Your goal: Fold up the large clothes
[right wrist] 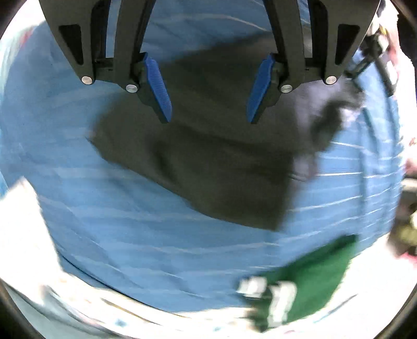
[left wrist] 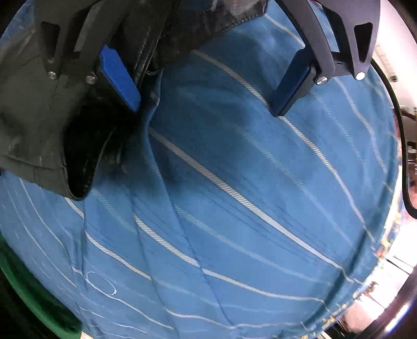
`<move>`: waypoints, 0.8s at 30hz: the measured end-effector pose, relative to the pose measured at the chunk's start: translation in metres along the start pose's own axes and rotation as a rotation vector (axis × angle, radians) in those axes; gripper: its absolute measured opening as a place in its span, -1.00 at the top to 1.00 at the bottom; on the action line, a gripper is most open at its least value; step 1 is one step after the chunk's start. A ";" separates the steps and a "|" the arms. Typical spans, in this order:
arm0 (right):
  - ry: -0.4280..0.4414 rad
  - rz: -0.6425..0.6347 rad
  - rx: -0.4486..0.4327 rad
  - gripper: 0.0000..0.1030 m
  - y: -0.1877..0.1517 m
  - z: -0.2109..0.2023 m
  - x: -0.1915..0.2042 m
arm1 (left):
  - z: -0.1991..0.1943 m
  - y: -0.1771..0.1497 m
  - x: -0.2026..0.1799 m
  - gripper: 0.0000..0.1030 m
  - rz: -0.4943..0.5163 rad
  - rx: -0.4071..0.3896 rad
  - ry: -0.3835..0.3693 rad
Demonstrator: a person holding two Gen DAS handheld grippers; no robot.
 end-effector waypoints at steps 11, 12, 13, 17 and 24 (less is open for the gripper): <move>0.059 0.048 0.237 0.59 0.062 0.131 0.078 | -0.012 0.000 0.040 -1.00 -0.077 0.012 -0.070; 0.068 0.048 0.235 0.60 0.062 0.121 0.079 | -0.024 -0.003 0.048 -1.00 -0.096 -0.001 -0.044; 0.083 0.038 0.214 0.59 0.061 0.105 0.081 | -0.038 -0.004 0.055 -1.00 -0.110 -0.016 -0.002; 0.223 -0.074 0.201 0.59 0.031 0.053 0.108 | -0.084 -0.006 0.064 -1.00 -0.125 -0.087 0.081; 0.159 -0.118 0.274 0.60 0.003 0.139 0.158 | -0.090 0.017 0.014 -1.00 -0.021 -0.126 0.107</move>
Point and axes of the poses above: each gripper's, at about its wrist camera, not at the fingertips, and z roughly the way its jaws point, x to its left, y to its top, the point moved 6 cm from there along z, roughly the way its jaws point, and after that the axes turned 10 degrees about z, right-handed, at the moved point
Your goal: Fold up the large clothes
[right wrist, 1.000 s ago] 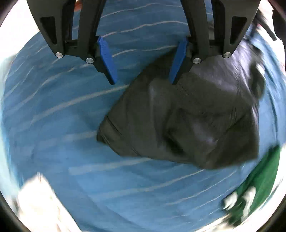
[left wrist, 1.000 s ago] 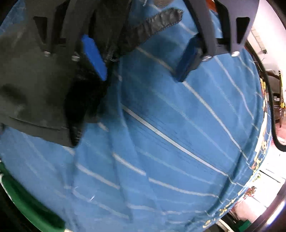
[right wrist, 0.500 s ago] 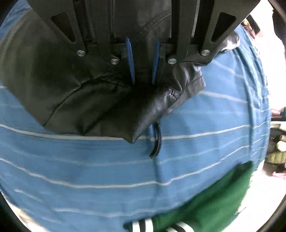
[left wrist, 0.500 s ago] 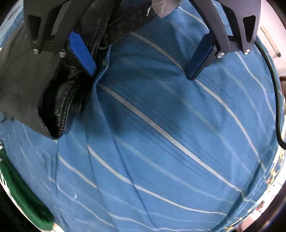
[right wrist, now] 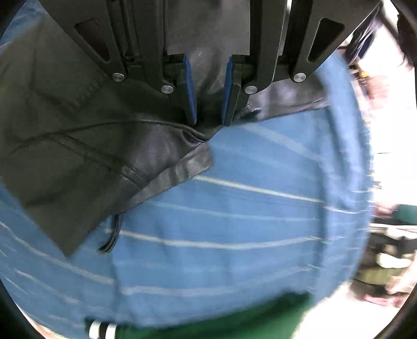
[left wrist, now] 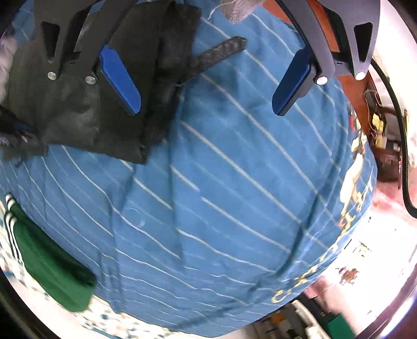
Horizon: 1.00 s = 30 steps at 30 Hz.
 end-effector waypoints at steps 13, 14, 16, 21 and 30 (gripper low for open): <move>0.175 0.244 -0.039 0.56 -0.055 -0.104 -0.119 | 0.028 0.005 -0.063 -0.59 -0.137 0.055 -0.300; 0.165 0.269 -0.043 0.56 -0.062 -0.111 -0.137 | 0.032 0.010 -0.071 -0.23 -0.102 0.058 -0.274; 0.140 0.329 -0.054 0.55 -0.075 -0.118 -0.173 | 0.039 0.018 -0.087 0.08 -0.004 0.057 -0.204; 0.122 0.475 -0.085 0.56 -0.091 -0.125 -0.245 | 0.018 0.016 -0.085 0.74 0.048 -0.031 -0.144; 0.307 0.641 -0.123 -0.24 -0.084 -0.110 -0.308 | -0.010 0.009 -0.089 0.58 0.018 -0.001 -0.142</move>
Point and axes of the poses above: each gripper's, at about its wrist camera, not at the fingertips, and z roughly the way its jaws point, x to its left, y to its top, the point moved 6 cm from there along z, roughly the way its jaws point, and after that the axes turned 10 degrees about z, right-handed, at the moved point
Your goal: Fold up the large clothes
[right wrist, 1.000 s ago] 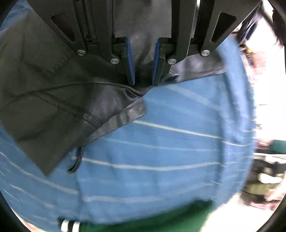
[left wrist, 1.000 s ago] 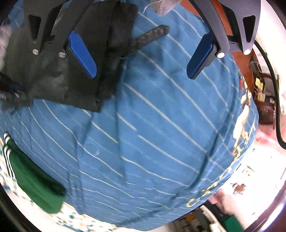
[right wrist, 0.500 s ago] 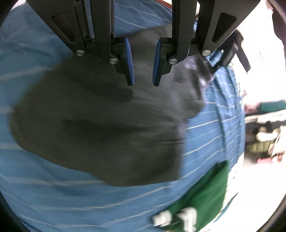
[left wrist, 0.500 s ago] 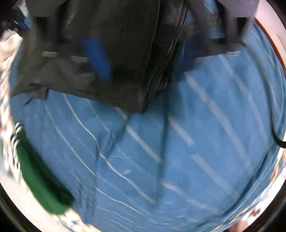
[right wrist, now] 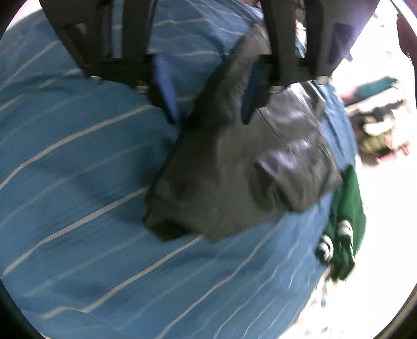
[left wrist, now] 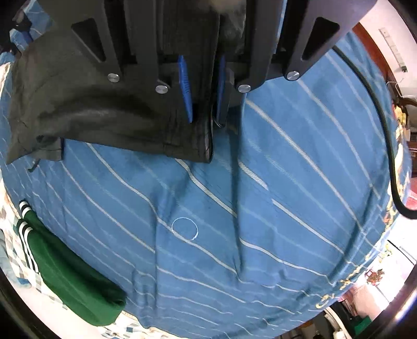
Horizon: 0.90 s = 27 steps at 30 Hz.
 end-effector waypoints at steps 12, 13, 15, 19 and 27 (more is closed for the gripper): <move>0.382 0.078 0.025 -0.31 0.039 0.048 0.003 | -0.042 -0.011 -0.058 -0.86 0.087 -0.044 -0.064; 0.398 0.069 0.014 -0.32 0.043 0.053 0.009 | -0.036 -0.008 -0.078 -0.86 0.107 -0.042 -0.082; 0.425 0.069 -0.003 -0.32 0.049 0.059 0.015 | -0.022 -0.002 -0.111 -0.86 0.146 -0.042 -0.108; 0.435 0.074 -0.026 0.44 0.049 0.060 0.019 | 0.035 0.011 -0.159 -0.88 0.237 0.016 -0.056; 0.453 -0.042 -0.074 0.67 0.031 0.023 0.062 | 0.054 0.016 -0.153 -1.00 0.233 0.015 -0.103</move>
Point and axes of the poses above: each gripper's, at about its wrist camera, not at the fingertips, and z roughly the way its jaws point, x to its left, y to its top, the point moved 6 cm from there along z, roughly the way its jaws point, and after that the axes turned 10 degrees about z, right-handed, at the moved point
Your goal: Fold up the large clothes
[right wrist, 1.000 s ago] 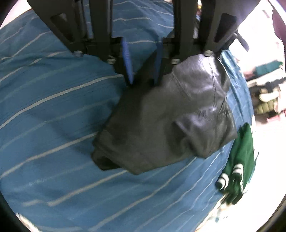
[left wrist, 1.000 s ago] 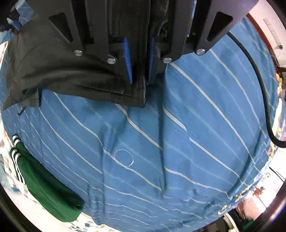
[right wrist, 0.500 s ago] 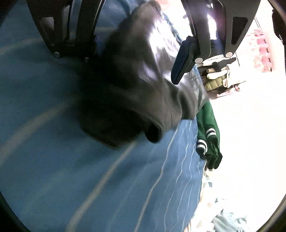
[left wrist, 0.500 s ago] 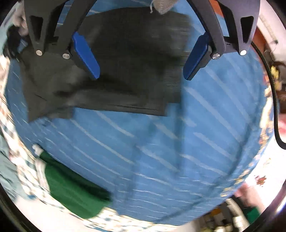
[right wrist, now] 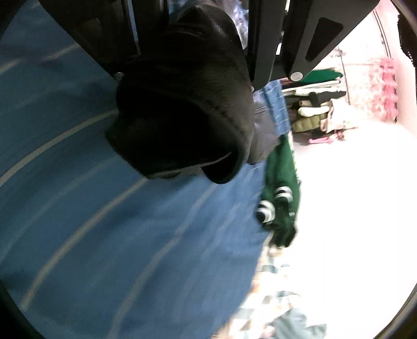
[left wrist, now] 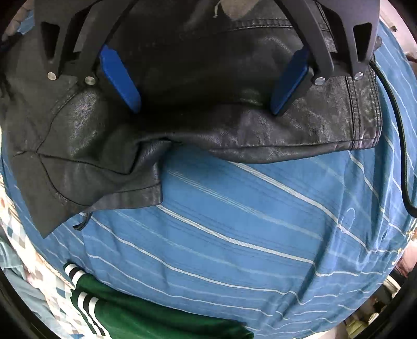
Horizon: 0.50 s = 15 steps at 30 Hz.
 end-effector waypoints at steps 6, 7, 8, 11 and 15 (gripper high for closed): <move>0.058 -0.149 0.053 0.68 -0.036 -0.002 0.079 | 0.000 -0.003 0.009 -1.00 -0.007 0.006 -0.017; 0.061 -0.181 0.069 0.68 -0.045 0.002 0.094 | -0.002 -0.001 0.011 -1.00 -0.013 0.007 -0.020; 0.053 -0.219 0.081 0.68 -0.052 0.004 0.107 | -0.009 -0.002 0.016 -1.00 -0.024 0.006 -0.022; 0.035 -0.339 0.127 0.68 -0.082 0.015 0.145 | -0.043 -0.009 0.045 -1.00 -0.089 -0.042 -0.012; 0.010 -0.490 0.226 0.68 -0.141 0.038 0.190 | -0.101 -0.049 0.108 -1.00 -0.233 -0.101 0.011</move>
Point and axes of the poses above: each gripper's, at about its wrist camera, not at the fingertips, and z roughly the way its jaws point, x to its left, y to its top, the point moved 6 cm from there along z, roughly the way its jaws point, and after that the axes turned 10 degrees about z, right-handed, at the moved point
